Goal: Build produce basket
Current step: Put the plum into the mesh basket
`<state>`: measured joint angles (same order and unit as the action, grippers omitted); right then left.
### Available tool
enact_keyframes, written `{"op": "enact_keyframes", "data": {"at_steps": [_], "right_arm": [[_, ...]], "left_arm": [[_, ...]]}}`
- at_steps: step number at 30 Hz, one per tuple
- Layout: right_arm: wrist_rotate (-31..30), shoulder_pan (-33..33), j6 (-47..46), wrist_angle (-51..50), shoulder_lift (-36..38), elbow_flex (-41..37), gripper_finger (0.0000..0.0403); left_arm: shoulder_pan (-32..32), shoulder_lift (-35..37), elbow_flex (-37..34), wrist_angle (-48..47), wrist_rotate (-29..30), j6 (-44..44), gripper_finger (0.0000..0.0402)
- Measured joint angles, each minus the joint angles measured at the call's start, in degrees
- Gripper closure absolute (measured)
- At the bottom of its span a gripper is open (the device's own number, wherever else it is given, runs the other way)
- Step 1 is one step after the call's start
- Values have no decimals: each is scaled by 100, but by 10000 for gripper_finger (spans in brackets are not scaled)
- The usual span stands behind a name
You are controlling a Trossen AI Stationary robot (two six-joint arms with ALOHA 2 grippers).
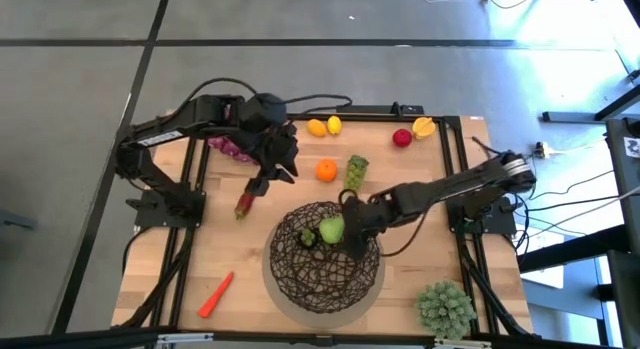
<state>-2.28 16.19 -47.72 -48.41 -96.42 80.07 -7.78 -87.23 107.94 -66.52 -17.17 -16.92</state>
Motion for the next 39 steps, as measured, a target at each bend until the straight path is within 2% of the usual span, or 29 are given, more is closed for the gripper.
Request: {"op": "enact_keyframes", "data": {"at_steps": [9, 16, 25, 39], "right_arm": [[613, 51, 5, 436, -845, 0, 136], [782, 63, -2, 442, -1280, 0, 136], [838, 78, -2, 451, -1458, 4, 111], [1175, 78, -3, 389, -1454, 249, 104]], "left_arm": [[119, 8, 2, -16, 25, -70, 325], [121, 8, 2, -33, 26, -165, 325], [123, 8, 2, -38, 24, -167, 325], [123, 8, 2, -37, 22, -169, 325]]}}
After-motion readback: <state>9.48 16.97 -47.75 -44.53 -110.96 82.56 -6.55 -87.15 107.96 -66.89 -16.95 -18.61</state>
